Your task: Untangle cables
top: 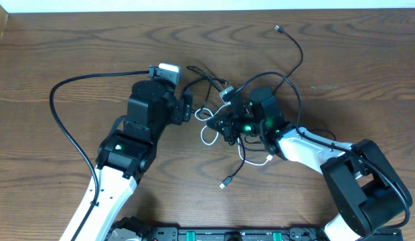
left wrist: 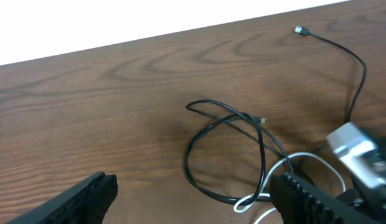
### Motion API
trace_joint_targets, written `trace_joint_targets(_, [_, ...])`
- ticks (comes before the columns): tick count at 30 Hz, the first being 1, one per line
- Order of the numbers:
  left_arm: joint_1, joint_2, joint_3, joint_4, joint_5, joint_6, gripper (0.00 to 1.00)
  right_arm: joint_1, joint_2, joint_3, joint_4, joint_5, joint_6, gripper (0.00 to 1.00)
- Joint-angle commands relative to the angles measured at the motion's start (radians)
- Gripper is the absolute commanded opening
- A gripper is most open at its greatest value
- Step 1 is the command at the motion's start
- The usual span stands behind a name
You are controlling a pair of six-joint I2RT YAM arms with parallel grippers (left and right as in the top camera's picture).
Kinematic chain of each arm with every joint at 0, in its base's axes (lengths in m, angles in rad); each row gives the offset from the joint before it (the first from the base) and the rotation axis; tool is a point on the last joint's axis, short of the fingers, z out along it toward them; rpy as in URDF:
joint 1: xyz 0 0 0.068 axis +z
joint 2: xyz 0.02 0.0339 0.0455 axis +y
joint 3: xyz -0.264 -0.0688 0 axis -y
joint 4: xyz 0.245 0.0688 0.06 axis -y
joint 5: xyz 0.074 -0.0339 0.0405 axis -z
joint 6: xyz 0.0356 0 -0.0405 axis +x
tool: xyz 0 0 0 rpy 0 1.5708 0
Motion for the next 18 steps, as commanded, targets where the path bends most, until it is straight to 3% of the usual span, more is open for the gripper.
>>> trace_joint_targets(1, [0.016, 0.005, 0.026, -0.003, -0.01, -0.021, 0.83, -0.035, -0.02, 0.006, 0.102, -0.189, 0.106, 0.01])
trace_joint_targets(10, [0.024, 0.005, 0.026, -0.003, 0.04, -0.027, 0.84, -0.169, -0.212, 0.019, 0.559, -0.24, 0.439, 0.01])
trace_joint_targets(18, [0.024, 0.005, 0.026, -0.003, 0.131, -0.027, 0.83, -0.27, -0.308, 0.177, 0.518, -0.251, 0.493, 0.01])
